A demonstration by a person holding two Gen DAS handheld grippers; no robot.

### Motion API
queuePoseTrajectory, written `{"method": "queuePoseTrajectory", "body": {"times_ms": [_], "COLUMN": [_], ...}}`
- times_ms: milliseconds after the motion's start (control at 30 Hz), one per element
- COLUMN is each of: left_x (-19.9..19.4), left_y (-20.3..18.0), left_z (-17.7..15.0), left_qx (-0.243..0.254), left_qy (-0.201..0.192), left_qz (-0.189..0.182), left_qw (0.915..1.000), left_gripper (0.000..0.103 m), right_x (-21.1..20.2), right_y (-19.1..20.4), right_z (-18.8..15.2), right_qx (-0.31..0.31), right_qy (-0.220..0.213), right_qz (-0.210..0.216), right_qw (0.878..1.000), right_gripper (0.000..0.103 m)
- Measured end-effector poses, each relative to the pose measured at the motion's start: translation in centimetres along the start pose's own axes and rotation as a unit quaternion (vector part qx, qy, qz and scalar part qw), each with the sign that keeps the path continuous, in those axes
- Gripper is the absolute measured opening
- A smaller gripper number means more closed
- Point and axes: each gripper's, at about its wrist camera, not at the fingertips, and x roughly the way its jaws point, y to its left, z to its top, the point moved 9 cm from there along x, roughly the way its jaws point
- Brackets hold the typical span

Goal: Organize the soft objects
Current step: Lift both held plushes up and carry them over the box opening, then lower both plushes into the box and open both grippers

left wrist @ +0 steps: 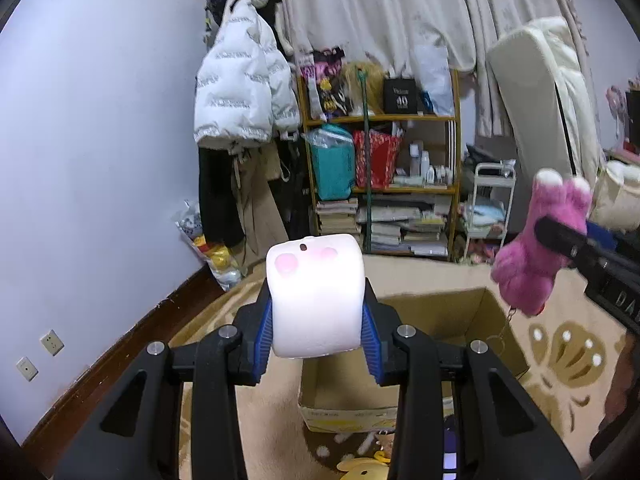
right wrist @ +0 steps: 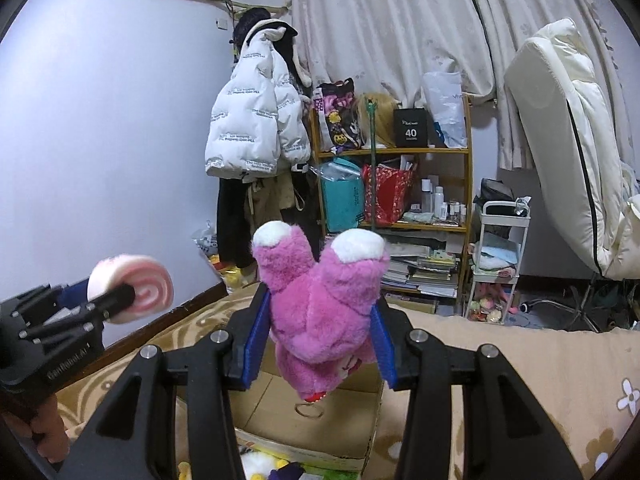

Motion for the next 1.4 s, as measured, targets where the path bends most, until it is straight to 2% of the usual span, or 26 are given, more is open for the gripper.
{"method": "queuePoseTrajectory", "body": {"times_ms": [133,300,367,633,833,1067,1233,1333,1400], "left_x": [2.0,3.5,3.9,5.0,5.4,6.3,6.9,6.7,6.3], "left_y": [-0.4,-1.3,-1.9,-3.2,-3.5,-3.5,-3.8,-3.9,-4.0], "left_z": [-1.2,-2.8,-3.2,-4.8,-5.2,-6.1,-6.9,-7.0,-6.8], "left_qx": [-0.003,0.028,0.041,0.056,0.057,0.042,0.032,0.044,0.055], "left_qy": [0.014,0.028,0.031,0.054,0.063,0.092,0.118,0.115,0.105], "left_qz": [-0.002,0.009,0.008,-0.007,-0.014,-0.032,-0.048,-0.039,-0.033], "left_qw": [0.9999,0.9992,0.9987,0.9969,0.9963,0.9944,0.9913,0.9917,0.9924], "left_gripper": [0.036,0.036,0.037,0.037,0.038,0.039,0.044,0.057,0.063], "right_x": [1.0,2.3,2.8,5.6,6.5,7.2,7.8,7.8,7.6], "right_y": [-0.4,-1.3,-1.5,-2.7,-3.2,-2.6,-2.6,-2.5,-2.3], "right_z": [-0.9,-2.3,-2.9,-5.6,-6.7,-7.7,-8.8,-9.2,-9.1], "right_qx": [-0.002,0.013,0.015,0.039,0.061,0.060,0.063,0.063,0.055], "right_qy": [0.006,0.016,0.021,0.071,0.085,0.096,0.115,0.122,0.123], "right_qz": [0.000,-0.008,0.002,0.022,0.043,0.057,0.040,0.046,0.044], "right_qw": [1.000,1.000,1.000,0.996,0.993,0.992,0.991,0.989,0.990], "right_gripper": [0.049,0.049,0.049,0.049,0.049,0.051,0.051,0.051,0.057]}}
